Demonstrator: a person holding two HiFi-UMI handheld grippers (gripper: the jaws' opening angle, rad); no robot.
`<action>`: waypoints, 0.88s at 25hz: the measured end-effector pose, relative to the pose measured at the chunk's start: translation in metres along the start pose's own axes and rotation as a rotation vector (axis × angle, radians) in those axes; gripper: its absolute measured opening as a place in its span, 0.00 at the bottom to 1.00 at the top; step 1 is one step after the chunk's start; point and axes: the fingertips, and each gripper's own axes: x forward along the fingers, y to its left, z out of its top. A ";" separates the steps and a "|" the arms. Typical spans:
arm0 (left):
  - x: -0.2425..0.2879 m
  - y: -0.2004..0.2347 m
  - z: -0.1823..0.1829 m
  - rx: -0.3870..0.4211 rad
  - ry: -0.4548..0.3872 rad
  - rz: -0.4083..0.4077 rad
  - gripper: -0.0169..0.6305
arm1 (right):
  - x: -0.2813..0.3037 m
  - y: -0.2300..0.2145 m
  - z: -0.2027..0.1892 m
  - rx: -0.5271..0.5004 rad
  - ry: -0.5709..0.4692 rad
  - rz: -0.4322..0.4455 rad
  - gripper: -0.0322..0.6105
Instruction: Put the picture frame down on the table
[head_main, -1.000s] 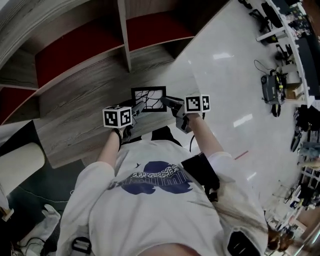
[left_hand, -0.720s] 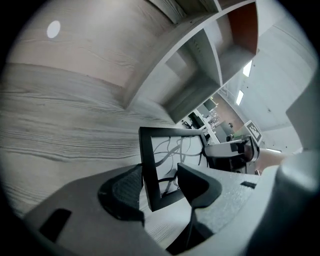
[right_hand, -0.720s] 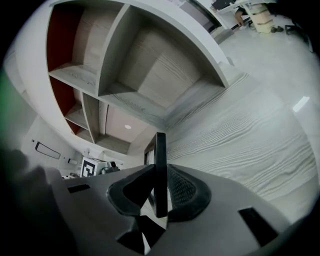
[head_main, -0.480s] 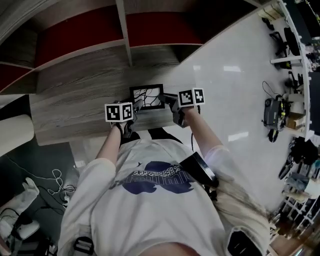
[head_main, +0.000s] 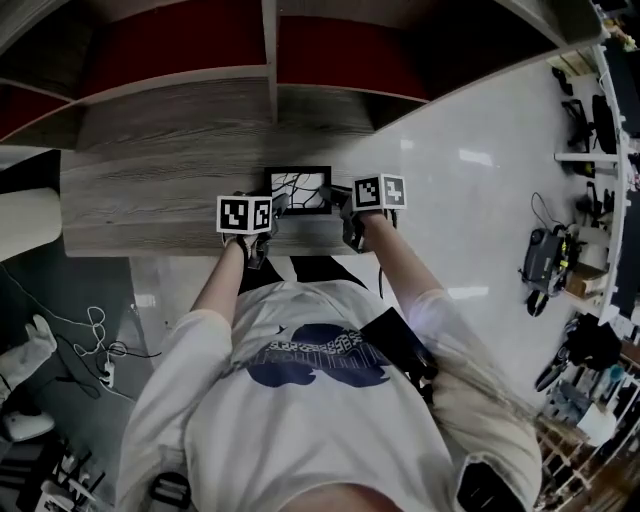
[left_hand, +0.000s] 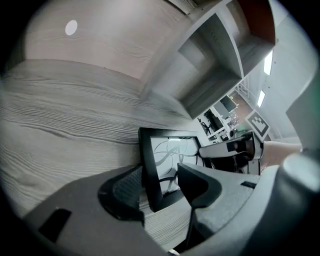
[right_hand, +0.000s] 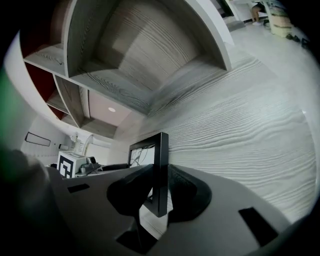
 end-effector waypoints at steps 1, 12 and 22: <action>0.000 0.000 0.000 0.004 0.002 0.012 0.33 | 0.000 -0.001 0.000 -0.007 0.007 -0.009 0.18; 0.001 0.000 -0.002 0.057 0.019 0.104 0.33 | 0.009 -0.010 0.000 -0.045 0.054 -0.069 0.19; 0.004 0.005 -0.003 0.061 0.084 0.170 0.33 | 0.010 -0.012 0.000 -0.099 0.108 -0.217 0.20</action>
